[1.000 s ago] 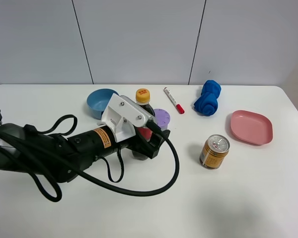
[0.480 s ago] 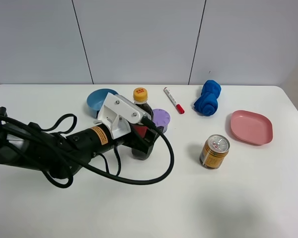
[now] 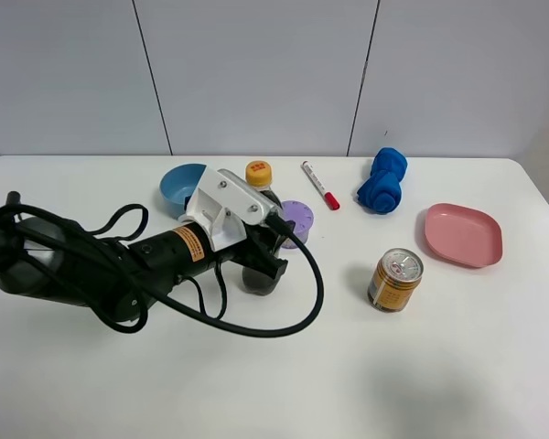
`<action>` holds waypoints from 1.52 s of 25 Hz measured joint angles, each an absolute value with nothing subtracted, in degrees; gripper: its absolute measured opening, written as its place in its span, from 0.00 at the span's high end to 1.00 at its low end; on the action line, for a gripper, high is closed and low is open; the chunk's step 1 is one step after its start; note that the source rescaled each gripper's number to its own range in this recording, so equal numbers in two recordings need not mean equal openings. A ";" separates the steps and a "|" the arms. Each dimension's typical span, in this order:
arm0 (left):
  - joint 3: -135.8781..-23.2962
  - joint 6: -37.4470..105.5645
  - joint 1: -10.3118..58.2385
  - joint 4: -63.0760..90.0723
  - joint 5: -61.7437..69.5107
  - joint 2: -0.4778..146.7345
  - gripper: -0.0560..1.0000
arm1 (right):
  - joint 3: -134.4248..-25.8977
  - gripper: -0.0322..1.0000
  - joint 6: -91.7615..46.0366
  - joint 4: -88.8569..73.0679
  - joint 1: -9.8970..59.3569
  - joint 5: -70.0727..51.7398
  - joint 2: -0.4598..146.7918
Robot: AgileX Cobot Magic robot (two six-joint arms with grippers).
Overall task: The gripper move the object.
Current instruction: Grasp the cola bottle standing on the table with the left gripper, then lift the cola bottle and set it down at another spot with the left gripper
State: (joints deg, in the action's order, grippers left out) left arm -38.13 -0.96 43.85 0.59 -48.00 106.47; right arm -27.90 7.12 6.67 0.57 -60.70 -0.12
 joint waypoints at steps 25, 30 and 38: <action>-65.45 -2.96 42.04 -6.76 -7.17 94.34 0.94 | -27.90 0.00 7.12 6.67 0.57 -60.70 -0.12; -73.21 -3.28 37.33 -6.91 -7.12 97.92 0.94 | -27.90 0.00 7.12 6.67 0.57 -60.70 -0.12; -83.19 -5.81 30.57 -7.09 -6.45 108.68 0.94 | -27.90 0.00 7.12 6.67 0.57 -60.70 -0.12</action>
